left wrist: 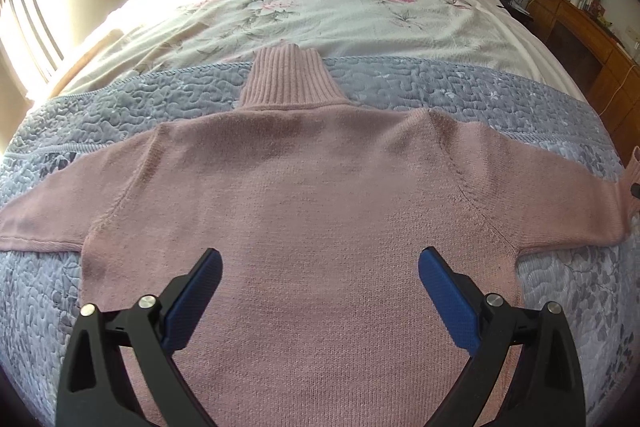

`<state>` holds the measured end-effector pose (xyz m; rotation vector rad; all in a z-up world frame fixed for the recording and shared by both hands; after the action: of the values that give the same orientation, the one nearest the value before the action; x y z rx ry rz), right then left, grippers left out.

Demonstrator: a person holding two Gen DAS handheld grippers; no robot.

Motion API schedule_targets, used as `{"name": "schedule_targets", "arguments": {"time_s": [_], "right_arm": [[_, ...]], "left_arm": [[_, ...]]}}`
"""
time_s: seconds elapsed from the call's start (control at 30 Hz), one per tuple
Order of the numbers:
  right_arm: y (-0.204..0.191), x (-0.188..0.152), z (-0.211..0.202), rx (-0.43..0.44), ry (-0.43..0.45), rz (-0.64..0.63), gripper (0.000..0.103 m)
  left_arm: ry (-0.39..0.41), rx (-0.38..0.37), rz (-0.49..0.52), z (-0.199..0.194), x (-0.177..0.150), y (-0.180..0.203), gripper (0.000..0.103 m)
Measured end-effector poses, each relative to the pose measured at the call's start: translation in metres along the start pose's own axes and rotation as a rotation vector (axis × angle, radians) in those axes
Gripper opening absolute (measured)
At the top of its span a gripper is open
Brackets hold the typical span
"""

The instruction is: Fold small clothes

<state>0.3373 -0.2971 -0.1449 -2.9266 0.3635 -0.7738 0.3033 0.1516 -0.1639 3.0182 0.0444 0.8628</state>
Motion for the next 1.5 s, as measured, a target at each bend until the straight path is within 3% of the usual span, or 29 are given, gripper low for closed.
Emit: {"name": "schedule_targets", "arguments": {"time_s": [0.2,0.4,0.57,0.7,0.77,1.1,1.4,1.43,1.47,1.5], "right_arm": [[-0.087,-0.018,0.024,0.082,-0.044,-0.096,0.012],[-0.120,-0.048,0.052,0.090,-0.103,-0.141,0.013],[-0.123,-0.066,0.063,0.113,-0.123,-0.177,0.022],[-0.129,-0.078,0.041,0.284,-0.142,-0.161,0.039],[-0.124,-0.084,0.025,0.344,-0.141,-0.145,0.038],[-0.038,-0.109,-0.017,0.252,-0.079,-0.035,0.039],[-0.010,-0.123,-0.036,0.201,-0.044,-0.042,0.039],[-0.010,-0.123,-0.037,0.204,-0.041,-0.039,0.039],[-0.010,-0.123,-0.037,0.205,-0.039,-0.033,0.039],[-0.009,-0.123,-0.037,0.204,-0.037,-0.026,0.039]], "left_arm": [[-0.010,-0.036,0.007,-0.001,0.002,0.010,0.099],[-0.014,-0.058,0.027,-0.002,0.005,0.023,0.099],[-0.038,-0.116,0.031,-0.001,0.007,0.045,0.099],[-0.077,-0.193,0.037,0.003,0.007,0.079,0.099],[-0.113,-0.245,0.038,0.007,0.006,0.101,0.099],[-0.295,-0.505,-0.001,0.037,-0.006,0.240,0.097],[-0.356,-0.521,-0.023,0.063,-0.012,0.293,0.096],[-0.354,-0.521,-0.014,0.063,-0.013,0.298,0.094],[-0.356,-0.530,-0.008,0.061,-0.013,0.301,0.078],[-0.363,-0.538,0.001,0.060,-0.015,0.305,0.051]]}}
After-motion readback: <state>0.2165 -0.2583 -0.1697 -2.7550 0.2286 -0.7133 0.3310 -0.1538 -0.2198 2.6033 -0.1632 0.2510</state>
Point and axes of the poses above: each gripper's, at about its wrist camera, not at the fingertips, and z roughly the way its jaws point, y to its right, x to its top, the point moved 10 cm from there along z, roughly the way its jaws point, and after that the axes turned 2 degrees about y, right-handed, at the moved point
